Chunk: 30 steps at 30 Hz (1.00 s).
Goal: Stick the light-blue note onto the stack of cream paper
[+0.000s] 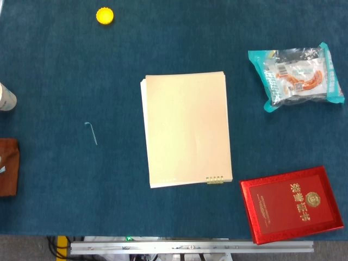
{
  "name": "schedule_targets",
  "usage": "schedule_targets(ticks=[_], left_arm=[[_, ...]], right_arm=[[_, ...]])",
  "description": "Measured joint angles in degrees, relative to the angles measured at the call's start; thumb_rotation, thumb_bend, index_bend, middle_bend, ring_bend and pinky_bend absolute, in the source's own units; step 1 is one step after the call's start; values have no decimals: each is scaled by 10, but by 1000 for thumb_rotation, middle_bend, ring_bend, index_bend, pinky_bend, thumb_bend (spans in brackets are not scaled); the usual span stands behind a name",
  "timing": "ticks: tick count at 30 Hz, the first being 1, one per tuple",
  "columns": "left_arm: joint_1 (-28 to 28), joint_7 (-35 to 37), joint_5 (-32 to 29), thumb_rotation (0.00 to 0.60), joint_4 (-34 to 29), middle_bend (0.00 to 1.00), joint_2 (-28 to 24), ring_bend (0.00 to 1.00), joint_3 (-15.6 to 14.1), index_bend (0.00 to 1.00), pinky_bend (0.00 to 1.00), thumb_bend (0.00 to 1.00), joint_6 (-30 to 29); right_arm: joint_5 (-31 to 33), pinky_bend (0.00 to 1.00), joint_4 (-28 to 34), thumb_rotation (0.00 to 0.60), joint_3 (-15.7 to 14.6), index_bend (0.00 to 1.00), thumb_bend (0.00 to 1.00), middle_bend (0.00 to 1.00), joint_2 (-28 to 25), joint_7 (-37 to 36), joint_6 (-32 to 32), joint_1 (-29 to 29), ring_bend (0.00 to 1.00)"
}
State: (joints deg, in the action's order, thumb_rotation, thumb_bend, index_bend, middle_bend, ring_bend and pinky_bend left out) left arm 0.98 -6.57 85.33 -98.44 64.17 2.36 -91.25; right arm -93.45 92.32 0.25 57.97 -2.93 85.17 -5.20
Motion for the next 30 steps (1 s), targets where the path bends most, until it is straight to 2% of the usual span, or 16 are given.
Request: schedule_targets(ticks=[15, 17, 22, 24, 27, 30], left_arm=[[-4, 4, 16, 600, -4, 28, -8, 69, -2, 15, 57, 131, 1], [-8, 7, 20, 600, -5, 37, -11, 71, -2, 15, 79, 131, 5], [-20, 17, 31, 600, -7, 114, -21, 153, -4, 46, 212, 131, 23], [-26, 21, 33, 600, -10, 167, -25, 200, -5, 99, 283, 131, 33], [-36, 27, 35, 600, -16, 256, -33, 304, -7, 214, 440, 131, 52], [-48, 33, 37, 600, -23, 351, -41, 399, -9, 279, 545, 131, 75]], right_arm=[[-10, 0, 16, 600, 15, 48, 14, 148, -17, 2, 10, -12, 0], [-10, 0, 19, 600, 17, 48, 14, 148, -19, 4, 12, -13, 0], [-10, 0, 23, 600, 19, 48, 14, 148, -21, 6, 14, -14, 0], [-9, 0, 23, 600, 19, 48, 14, 148, -22, 6, 14, -14, 0], [-10, 0, 24, 600, 18, 48, 14, 148, -23, 6, 16, -13, 0], [-12, 0, 24, 600, 18, 48, 14, 148, -24, 5, 18, -12, 0]])
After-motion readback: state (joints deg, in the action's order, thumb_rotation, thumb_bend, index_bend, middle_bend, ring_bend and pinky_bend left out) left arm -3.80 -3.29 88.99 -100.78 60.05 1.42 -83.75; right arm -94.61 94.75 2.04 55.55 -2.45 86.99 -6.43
